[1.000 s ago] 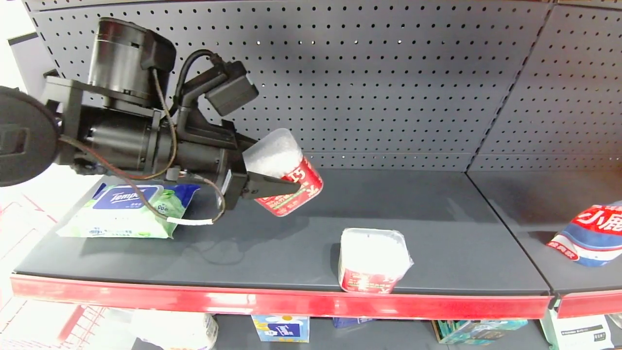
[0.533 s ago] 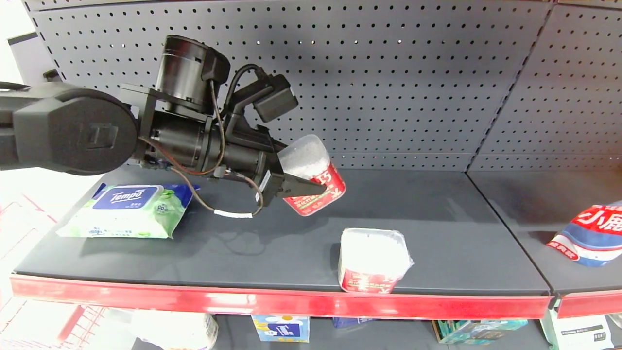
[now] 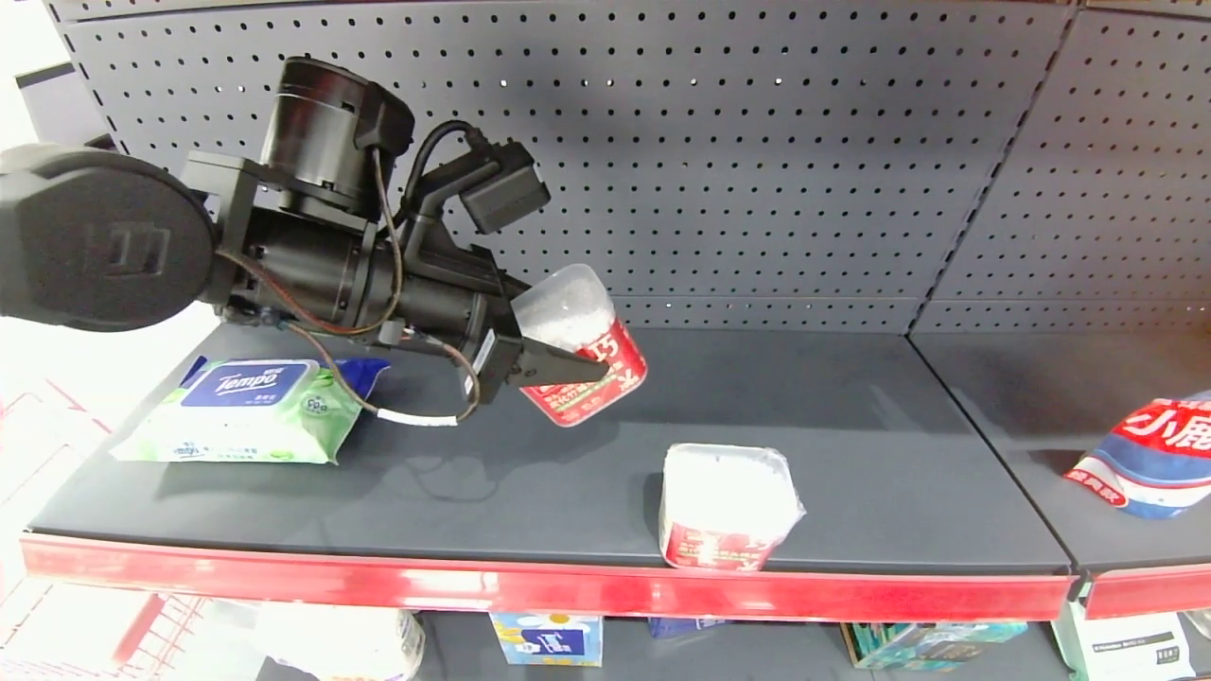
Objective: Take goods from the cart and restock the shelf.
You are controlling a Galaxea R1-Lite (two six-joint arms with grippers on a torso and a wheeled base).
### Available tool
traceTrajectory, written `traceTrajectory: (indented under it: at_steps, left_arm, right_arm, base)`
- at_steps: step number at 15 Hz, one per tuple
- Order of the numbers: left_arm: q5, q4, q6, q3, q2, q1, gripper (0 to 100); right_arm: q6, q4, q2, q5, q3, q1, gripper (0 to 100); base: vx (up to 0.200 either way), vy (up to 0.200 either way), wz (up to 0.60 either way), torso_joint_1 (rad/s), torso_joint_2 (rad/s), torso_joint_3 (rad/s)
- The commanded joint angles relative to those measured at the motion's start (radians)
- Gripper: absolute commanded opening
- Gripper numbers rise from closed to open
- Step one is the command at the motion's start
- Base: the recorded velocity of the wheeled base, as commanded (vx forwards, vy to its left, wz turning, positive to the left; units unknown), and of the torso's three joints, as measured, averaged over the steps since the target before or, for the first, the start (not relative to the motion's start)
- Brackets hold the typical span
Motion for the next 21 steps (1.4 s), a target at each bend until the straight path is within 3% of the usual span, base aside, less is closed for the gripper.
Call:
traceTrajectory:
  at_steps: [1,2,4,5,9,16,21]
  left_arm:
    - [0.006,0.002,-0.005,0.031,-0.06,0.016,0]
    - [0.022,0.013,-0.017,0.038,-0.088,0.014,0]
    - [0.111,0.074,-0.028,0.037,-0.151,-0.004,0]
    - [0.118,0.091,-0.028,0.037,-0.163,-0.006,0]
    - [0.121,0.099,-0.057,0.103,-0.217,-0.012,0]
    - [0.138,0.096,-0.055,0.107,-0.214,-0.007,0]
    - [0.137,0.096,-0.061,0.106,-0.209,-0.006,0]
  right_arm:
    - [0.0,0.0,0.005,0.0,0.0,0.001,100]
    - [0.0,0.0,0.005,-0.002,0.0,0.001,100]
    - [-0.002,0.0,0.005,0.0,0.0,0.001,100]
    - [-0.003,0.0,0.005,0.0,0.0,0.001,100]
    - [-0.008,0.0,0.005,0.001,0.0,0.001,100]
    - [-0.01,0.0,0.005,0.001,0.0,0.001,100]
    - [-0.01,0.0,0.005,0.001,0.0,0.001,100]
  base:
    - [0.0,0.0,0.0,0.0,0.0,0.0]
    - [0.0,0.0,0.0,0.0,0.0,0.0]
    - [0.0,0.0,0.0,0.0,0.0,0.0]
    - [0.0,0.0,0.0,0.0,0.0,0.0]
    - [0.0,0.0,0.0,0.0,0.0,0.0]
    - [0.0,0.0,0.0,0.0,0.0,0.0]
    - [0.0,-0.2,0.0,-0.003,0.0,0.003]
